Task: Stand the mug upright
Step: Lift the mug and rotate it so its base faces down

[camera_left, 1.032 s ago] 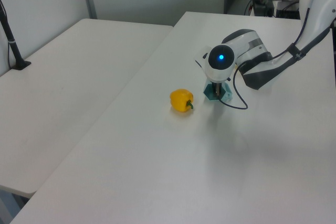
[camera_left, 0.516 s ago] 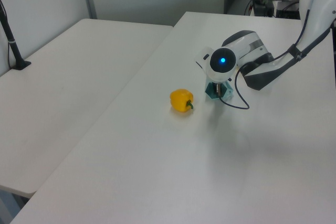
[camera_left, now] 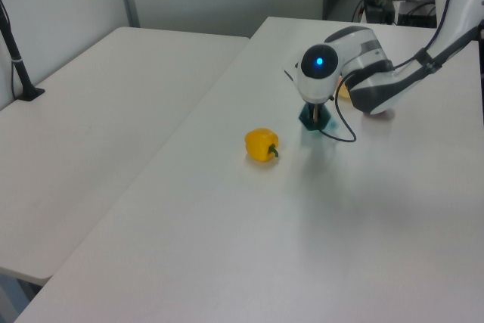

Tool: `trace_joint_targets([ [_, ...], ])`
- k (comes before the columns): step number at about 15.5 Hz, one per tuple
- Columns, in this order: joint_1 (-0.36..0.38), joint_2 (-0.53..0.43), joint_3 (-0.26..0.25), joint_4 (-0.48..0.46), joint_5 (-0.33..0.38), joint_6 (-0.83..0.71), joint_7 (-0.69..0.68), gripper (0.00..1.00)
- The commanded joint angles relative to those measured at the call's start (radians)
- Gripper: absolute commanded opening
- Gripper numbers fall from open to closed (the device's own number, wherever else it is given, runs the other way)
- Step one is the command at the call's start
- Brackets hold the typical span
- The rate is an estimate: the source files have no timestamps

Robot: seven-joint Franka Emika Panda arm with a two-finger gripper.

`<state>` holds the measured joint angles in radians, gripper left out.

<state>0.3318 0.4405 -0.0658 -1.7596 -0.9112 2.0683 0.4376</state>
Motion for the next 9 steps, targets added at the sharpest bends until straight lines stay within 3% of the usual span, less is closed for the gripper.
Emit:
trace_joint_targets([
  [1, -0.014, -0.052, -0.002, -0.031, 0.112, 0.029, -0.104, 0.00],
  [3, -0.023, -0.087, 0.000, -0.032, 0.175, 0.027, -0.173, 0.00],
  [7, -0.071, -0.170, -0.002, -0.031, 0.438, 0.019, -0.387, 0.00],
  [9, -0.106, -0.207, 0.000, -0.034, 0.529, 0.019, -0.475, 0.00],
])
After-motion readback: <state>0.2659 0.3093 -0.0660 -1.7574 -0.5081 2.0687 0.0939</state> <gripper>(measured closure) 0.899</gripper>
